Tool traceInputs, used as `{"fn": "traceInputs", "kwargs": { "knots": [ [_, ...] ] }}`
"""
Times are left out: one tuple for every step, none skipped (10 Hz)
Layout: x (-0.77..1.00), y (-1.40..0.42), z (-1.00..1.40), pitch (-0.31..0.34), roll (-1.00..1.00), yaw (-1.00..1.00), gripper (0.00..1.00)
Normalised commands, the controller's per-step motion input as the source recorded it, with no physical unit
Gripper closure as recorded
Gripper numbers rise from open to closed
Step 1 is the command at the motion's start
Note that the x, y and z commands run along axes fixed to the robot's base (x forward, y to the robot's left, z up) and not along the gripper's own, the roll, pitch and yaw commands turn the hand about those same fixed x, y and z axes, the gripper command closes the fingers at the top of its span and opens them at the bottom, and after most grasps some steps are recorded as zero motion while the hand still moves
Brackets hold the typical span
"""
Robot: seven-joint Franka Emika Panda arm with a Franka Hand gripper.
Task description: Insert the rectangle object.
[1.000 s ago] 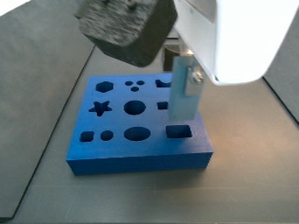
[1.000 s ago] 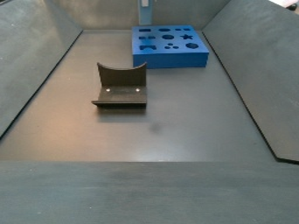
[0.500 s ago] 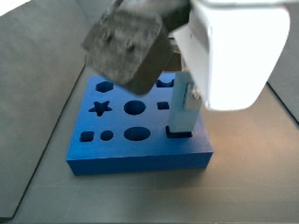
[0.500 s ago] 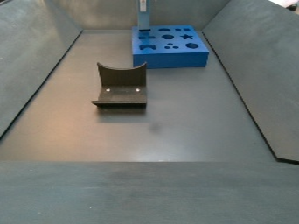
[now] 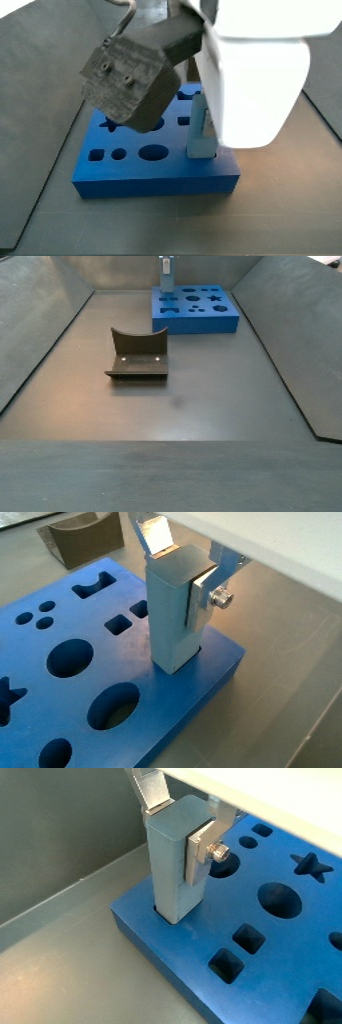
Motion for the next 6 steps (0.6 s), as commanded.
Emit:
{"fn": "traceInputs", "kwargs": {
  "knots": [
    [0.00, -0.11, -0.43, 0.096, 0.02, -0.37, 1.00],
    [0.03, -0.14, -0.54, 0.100, 0.01, -0.39, 1.00],
    [0.07, -0.07, -0.58, 0.107, 0.00, -0.36, 1.00],
    [0.00, 0.00, -0.36, 0.024, 0.00, -0.05, 1.00],
    [-0.05, 0.00, 0.00, -0.067, -0.01, 0.00, 1.00],
    [0.00, 0.00, 0.00, 0.000, 0.00, 0.00, 1.00]
  ]
}}
